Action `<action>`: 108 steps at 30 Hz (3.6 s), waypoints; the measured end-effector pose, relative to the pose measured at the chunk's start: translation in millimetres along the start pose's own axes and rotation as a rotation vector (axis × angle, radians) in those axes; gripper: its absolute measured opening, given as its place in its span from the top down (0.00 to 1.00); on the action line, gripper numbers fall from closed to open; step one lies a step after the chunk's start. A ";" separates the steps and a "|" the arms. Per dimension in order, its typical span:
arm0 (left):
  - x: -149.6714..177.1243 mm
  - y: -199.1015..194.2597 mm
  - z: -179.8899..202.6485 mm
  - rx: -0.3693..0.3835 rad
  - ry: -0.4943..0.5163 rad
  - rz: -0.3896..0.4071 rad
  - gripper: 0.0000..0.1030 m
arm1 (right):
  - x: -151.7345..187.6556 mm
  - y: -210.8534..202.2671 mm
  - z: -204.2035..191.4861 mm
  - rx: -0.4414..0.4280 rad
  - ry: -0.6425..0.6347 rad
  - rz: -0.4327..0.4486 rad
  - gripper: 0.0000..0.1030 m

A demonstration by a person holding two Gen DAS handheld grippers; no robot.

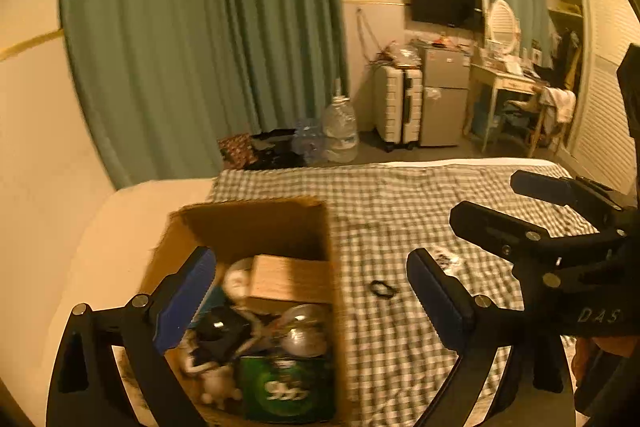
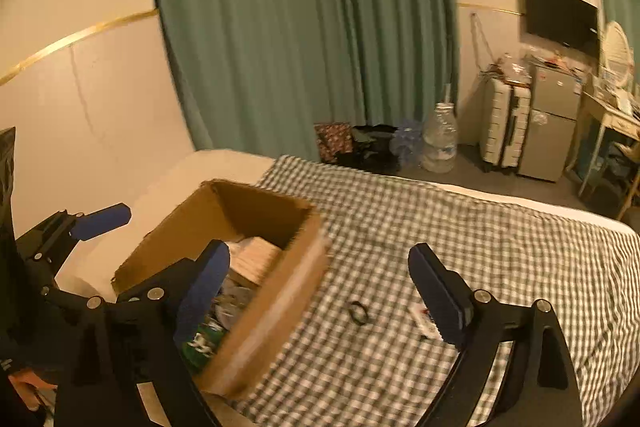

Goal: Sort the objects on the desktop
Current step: 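Withdraw both open tools from the box toward the hair tie and packet, then grasp the black hair tie with the left tool while the right grasps the white packet, then lift the hair tie and packet and carry both over the cardboard box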

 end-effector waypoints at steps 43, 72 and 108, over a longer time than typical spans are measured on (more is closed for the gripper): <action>168.8 208.3 99.3 -0.001 -0.008 -0.339 0.10 | 148.7 103.9 160.6 0.151 0.033 -0.239 0.06; 167.0 196.6 124.8 0.112 0.073 -0.294 0.96 | 168.3 122.7 164.0 0.124 0.115 -0.273 0.95; 42.1 66.7 73.9 0.035 0.021 -0.058 0.96 | 75.2 -6.8 84.3 0.143 0.085 -0.130 0.96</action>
Point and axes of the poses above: each gripper's, at about its wrist camera, not at the fingertips, and y roughly the way its jaws point, z to its right, x to its underside, the point moved 4 cm from there along y, roughly the way its jaws point, and after that the axes turned 13 degrees about z, right-handed, at the moved point
